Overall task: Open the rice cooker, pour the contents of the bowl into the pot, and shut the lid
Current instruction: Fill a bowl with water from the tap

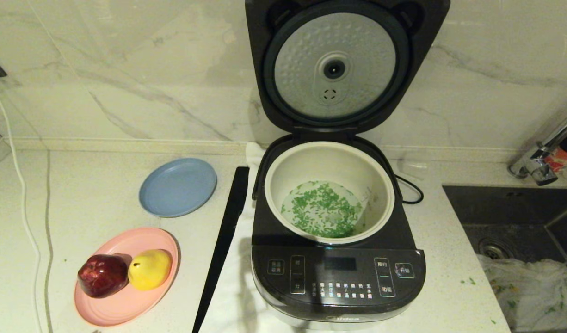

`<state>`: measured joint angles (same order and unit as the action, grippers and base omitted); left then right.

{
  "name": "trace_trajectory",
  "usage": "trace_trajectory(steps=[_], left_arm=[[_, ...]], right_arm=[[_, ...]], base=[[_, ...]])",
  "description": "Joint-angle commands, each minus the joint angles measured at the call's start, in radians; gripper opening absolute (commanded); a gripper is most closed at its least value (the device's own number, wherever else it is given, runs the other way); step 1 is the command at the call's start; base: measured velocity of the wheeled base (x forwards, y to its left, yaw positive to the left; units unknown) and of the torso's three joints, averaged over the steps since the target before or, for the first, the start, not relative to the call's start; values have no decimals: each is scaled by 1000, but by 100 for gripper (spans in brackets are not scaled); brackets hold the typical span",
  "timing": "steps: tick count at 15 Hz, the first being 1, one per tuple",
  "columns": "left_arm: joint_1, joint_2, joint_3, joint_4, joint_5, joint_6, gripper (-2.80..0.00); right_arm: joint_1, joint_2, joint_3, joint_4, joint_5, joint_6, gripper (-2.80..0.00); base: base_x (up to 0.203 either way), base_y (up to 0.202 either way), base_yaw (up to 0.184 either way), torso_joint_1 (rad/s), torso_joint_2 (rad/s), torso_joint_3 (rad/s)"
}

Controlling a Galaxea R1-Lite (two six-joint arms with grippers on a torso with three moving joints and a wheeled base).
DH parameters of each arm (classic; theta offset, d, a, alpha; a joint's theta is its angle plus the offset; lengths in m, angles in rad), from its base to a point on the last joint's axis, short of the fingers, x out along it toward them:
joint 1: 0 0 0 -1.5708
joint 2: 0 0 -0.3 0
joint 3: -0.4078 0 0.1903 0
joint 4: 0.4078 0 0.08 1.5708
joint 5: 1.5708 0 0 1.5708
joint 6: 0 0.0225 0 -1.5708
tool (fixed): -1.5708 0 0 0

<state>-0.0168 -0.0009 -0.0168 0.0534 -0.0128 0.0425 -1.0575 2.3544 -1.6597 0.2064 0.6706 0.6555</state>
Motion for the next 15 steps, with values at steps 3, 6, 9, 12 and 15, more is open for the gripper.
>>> trace_trajectory(steps=[3, 6, 9, 12, 15], left_arm=[[0, -2, 0, 0, 0, 0, -280], [0, -1, 0, -1, 0, 0, -280], [0, -2, 0, 0, -1, 0, -280], [0, -1, 0, 0, 0, 0, -280], [0, -1, 0, 0, 0, 0, -280]], right_arm=[[41, 41, -48, 0, 4, 6, -280], [53, 58, -69, 1, 4, 31, -280], [51, 60, -66, 3, 4, 33, -280], [53, 45, -57, 20, 4, 28, -280], [56, 13, -48, 101, 3, -18, -280]], base=[[0, 0, 0, 0, 0, 0], [0, 0, 0, 0, 0, 0], [0, 0, 0, 0, 0, 0], [0, 0, 0, 0, 0, 0], [0, 0, 0, 0, 0, 0]])
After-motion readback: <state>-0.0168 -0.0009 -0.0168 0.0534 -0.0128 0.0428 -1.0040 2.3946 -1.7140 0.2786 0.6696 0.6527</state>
